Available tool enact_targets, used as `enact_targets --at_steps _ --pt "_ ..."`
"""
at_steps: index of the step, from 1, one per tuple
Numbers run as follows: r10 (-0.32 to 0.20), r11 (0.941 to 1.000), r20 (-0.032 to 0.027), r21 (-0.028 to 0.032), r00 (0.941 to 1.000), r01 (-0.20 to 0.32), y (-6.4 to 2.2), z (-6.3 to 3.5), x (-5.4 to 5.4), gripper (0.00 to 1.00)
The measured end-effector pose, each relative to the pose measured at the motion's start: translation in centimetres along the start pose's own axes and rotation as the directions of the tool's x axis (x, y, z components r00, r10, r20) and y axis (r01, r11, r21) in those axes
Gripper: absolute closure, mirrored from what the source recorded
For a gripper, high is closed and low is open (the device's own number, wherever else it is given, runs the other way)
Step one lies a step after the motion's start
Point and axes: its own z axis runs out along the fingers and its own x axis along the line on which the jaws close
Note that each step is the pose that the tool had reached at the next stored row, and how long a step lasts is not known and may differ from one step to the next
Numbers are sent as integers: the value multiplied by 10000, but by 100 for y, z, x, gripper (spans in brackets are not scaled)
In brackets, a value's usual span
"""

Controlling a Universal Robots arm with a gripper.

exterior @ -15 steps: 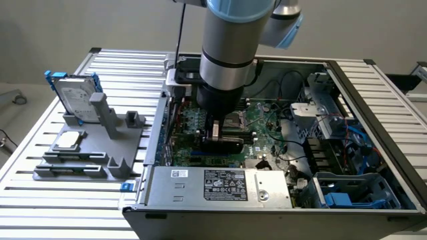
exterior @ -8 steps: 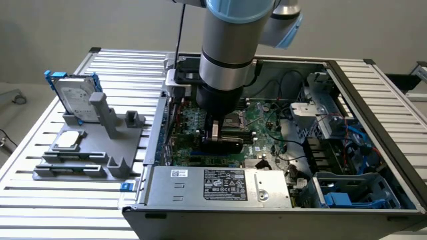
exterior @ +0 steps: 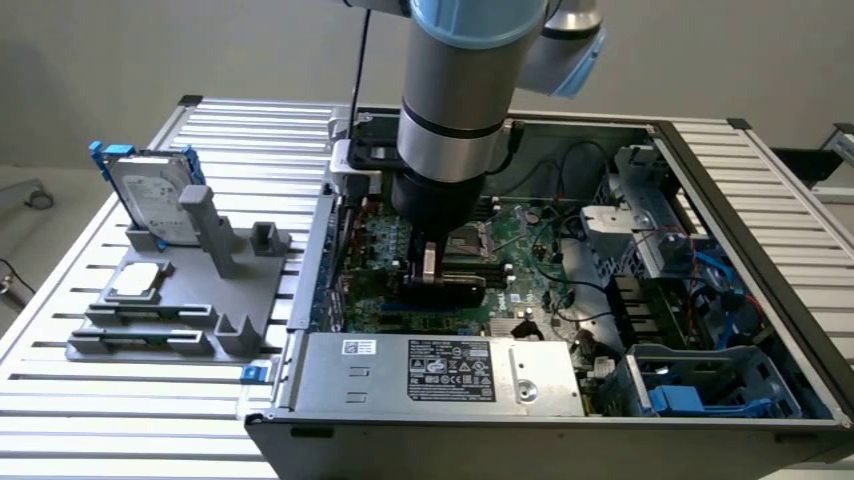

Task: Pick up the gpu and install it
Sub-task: 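Insert the gpu into the slot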

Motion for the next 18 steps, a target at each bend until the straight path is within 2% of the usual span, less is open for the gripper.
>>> enact_targets --at_steps 18 --pt "0 10000 10 -15 10000 0 11 24 -8 73"
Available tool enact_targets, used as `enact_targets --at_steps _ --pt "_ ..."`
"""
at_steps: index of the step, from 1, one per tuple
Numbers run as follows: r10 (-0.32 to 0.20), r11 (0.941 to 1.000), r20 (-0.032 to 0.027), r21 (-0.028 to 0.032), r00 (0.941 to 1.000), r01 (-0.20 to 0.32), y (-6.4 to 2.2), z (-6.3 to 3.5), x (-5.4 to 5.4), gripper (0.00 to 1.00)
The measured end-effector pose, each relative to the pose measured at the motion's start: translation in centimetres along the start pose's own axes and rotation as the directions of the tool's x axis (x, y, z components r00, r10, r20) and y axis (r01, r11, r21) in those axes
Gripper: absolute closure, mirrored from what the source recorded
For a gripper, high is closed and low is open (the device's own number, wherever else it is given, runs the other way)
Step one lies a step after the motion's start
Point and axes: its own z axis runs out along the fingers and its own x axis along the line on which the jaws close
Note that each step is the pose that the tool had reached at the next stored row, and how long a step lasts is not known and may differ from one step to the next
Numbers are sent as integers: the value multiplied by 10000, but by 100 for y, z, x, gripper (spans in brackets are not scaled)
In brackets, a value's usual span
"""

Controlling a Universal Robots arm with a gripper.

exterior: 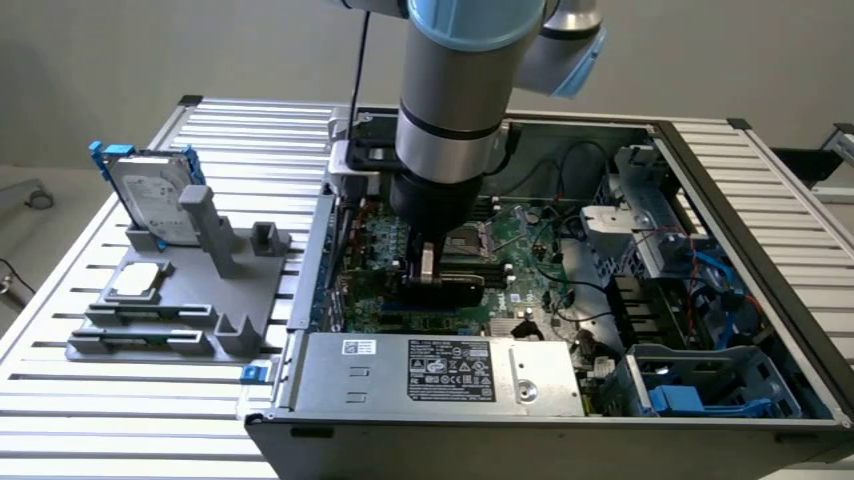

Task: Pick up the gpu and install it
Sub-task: 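Insert the gpu into the slot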

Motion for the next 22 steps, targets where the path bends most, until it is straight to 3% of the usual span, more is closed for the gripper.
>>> enact_targets --at_steps 22 --pt "-1 10000 7 1 10000 1 -4 41 -5 73"
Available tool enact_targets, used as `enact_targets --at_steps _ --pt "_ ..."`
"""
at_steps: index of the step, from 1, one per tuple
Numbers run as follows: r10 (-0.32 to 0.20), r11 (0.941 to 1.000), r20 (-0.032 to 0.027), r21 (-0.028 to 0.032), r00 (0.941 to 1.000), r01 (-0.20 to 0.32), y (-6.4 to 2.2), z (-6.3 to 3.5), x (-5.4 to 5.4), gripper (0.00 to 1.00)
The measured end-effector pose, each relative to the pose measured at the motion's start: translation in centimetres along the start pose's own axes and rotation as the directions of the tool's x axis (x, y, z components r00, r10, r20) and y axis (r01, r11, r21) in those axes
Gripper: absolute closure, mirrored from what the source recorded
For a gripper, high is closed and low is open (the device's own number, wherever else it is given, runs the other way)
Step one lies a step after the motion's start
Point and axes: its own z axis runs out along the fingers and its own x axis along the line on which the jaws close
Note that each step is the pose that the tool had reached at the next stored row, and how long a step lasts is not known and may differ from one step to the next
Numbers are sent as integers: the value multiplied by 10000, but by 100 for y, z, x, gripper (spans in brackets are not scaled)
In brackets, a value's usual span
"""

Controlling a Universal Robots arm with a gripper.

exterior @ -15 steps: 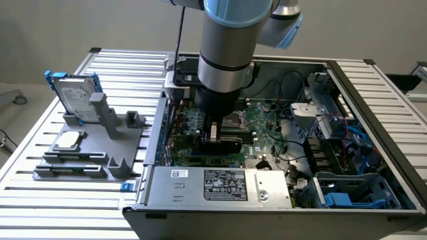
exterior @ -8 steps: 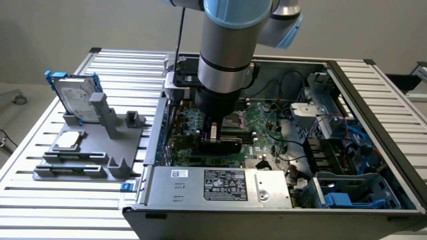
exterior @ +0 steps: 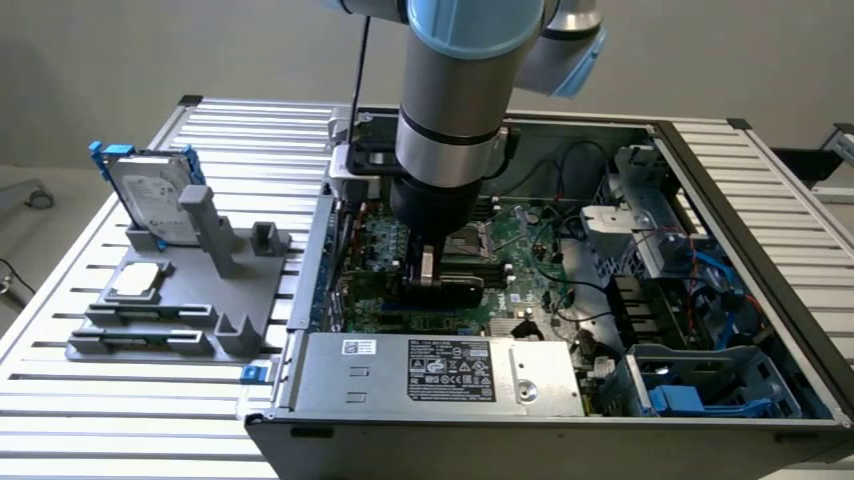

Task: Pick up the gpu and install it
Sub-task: 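Insert the gpu into the slot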

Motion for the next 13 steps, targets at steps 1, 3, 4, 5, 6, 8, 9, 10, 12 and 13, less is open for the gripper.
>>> enact_targets --at_steps 1,3,4,5,6,8,9,10,12,13 --pt "0 10000 3 -2 10000 0 0 0 0 73" --pt "0 10000 2 1 10000 0 1 -6 -1 65" --pt "0 10000 2 0 10000 0 1 -14 -1 65" --pt "-1 10000 3 1 10000 1 2 -20 -2 59" --pt "0 10000 1 0 10000 0 3 -29 -2 59" --pt "0 10000 2 0 10000 0 5 -51 -7 53" --pt "0 10000 1 -1 10000 0 7 -67 -9 53" --pt "-1 10000 1 0 10000 1 8 -87 -13 53" --pt "0 10000 1 0 10000 0 13 -141 -22 53" --pt "0 10000 2 0 10000 0 16 -173 -28 53"
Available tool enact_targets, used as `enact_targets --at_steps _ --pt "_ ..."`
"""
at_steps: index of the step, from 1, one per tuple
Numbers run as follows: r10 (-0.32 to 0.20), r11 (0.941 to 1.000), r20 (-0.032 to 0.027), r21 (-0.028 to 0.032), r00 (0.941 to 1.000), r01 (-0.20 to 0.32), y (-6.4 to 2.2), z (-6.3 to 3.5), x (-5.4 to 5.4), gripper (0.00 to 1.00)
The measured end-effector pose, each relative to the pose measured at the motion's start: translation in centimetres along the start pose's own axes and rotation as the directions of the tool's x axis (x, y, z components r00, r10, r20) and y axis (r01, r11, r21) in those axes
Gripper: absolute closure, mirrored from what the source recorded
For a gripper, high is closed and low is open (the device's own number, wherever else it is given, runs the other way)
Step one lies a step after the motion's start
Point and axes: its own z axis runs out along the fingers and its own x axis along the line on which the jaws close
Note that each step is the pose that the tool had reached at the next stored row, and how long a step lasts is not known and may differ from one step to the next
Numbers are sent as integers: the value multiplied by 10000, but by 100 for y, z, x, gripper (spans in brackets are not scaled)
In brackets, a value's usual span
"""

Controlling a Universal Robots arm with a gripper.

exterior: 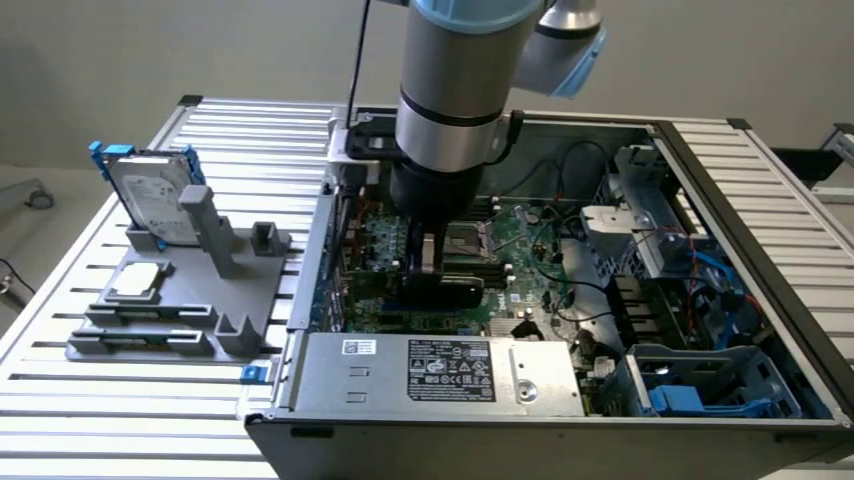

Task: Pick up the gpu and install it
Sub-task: 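Insert the gpu into the slot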

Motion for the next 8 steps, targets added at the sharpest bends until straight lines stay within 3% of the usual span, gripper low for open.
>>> enact_targets --at_steps 5,8 --pt "0 10000 -2 -1 10000 0 13 -146 -31 53" --pt "-1 10000 0 0 10000 1 18 -203 -46 62"
